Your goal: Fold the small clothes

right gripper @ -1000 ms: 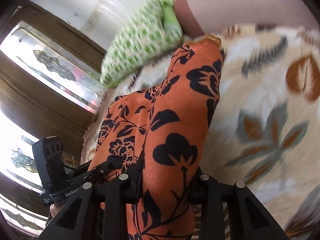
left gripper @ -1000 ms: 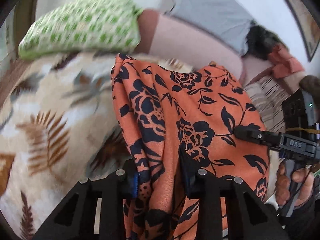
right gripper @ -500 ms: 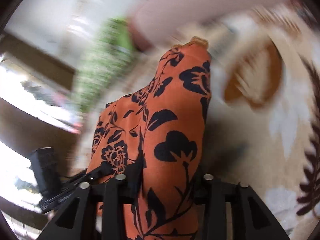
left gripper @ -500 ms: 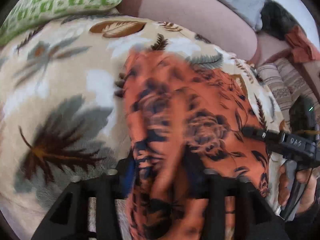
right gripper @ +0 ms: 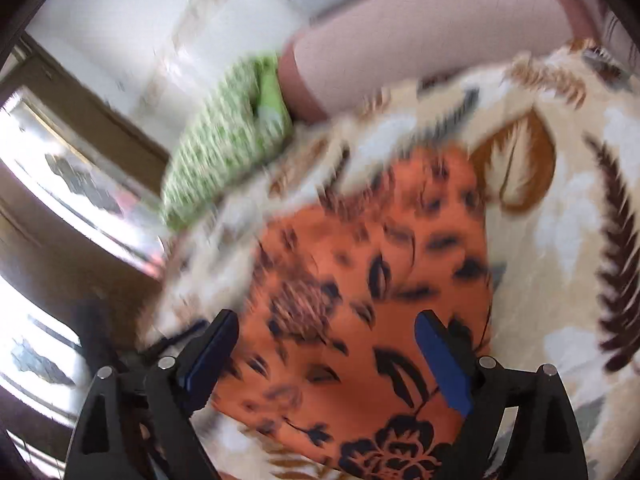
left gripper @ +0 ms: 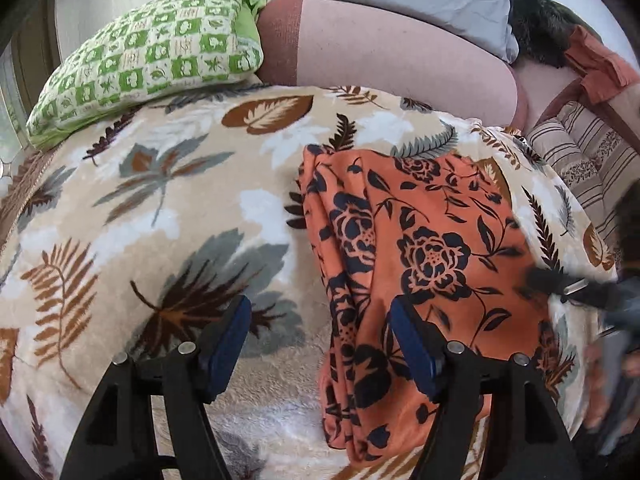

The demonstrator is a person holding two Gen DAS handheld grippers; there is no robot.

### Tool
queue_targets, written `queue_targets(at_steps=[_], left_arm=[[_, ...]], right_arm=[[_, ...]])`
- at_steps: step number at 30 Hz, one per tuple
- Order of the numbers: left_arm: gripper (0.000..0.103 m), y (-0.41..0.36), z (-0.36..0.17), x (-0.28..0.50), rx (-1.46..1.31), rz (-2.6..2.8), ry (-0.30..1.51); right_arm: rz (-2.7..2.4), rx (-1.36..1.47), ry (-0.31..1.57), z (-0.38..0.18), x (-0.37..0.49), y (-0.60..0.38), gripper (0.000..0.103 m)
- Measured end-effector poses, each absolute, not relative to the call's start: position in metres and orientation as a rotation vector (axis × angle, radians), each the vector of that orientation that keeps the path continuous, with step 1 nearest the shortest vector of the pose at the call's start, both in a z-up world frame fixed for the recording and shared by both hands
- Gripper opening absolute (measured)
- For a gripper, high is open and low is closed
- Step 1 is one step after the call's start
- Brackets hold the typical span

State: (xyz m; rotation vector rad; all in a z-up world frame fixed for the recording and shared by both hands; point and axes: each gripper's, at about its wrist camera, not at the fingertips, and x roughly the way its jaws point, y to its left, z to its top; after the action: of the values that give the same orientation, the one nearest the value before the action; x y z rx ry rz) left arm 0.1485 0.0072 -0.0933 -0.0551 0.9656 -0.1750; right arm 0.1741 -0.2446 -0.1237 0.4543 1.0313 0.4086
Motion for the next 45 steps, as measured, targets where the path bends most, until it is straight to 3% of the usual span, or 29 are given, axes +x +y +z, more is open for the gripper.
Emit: queue_targets(at_steps=[2,8,14,18,22,25,32,39,45], left_arm=[[0.073,0.005,-0.090,0.147,-0.050,-0.177,0.964],[0.073,0.002,-0.083,0.151,-0.043,-0.174,0.937],[0.078,-0.007,-0.113,0.172,-0.007,-0.161,1.031],[0.078,0.001,-0.115,0.168,-0.035,-0.148,1.027],[0.079,0.005,-0.092,0.151,-0.023,-0.109,0.965],[0.086,0.004,-0.074,0.134,-0.002,-0.060,0.923],[0.087,-0.005,-0.039,0.090,0.063,-0.024,0.873],[0.087,-0.005,-0.013,0.050,0.029,-0.021,0.845],[0.093,-0.004,0.006,0.030,-0.012,-0.030,0.821]], right_arm=[[0.376,0.464,1.040,-0.129,0.174,-0.244,0.092],[0.419,0.470,0.929,-0.077,0.182,-0.240,0.092],[0.322,0.548,1.040,-0.143,0.227,-0.257,0.092],[0.337,0.539,0.996,-0.115,0.217,-0.255,0.092],[0.284,0.447,0.925,-0.087,0.185,-0.253,0.092],[0.226,0.337,0.910,-0.071,0.141,-0.250,0.092],[0.151,0.157,0.910,-0.059,0.060,-0.241,0.092],[0.141,0.040,0.892,-0.040,0.022,-0.219,0.092],[0.131,0.028,0.872,-0.021,0.006,-0.215,0.092]])
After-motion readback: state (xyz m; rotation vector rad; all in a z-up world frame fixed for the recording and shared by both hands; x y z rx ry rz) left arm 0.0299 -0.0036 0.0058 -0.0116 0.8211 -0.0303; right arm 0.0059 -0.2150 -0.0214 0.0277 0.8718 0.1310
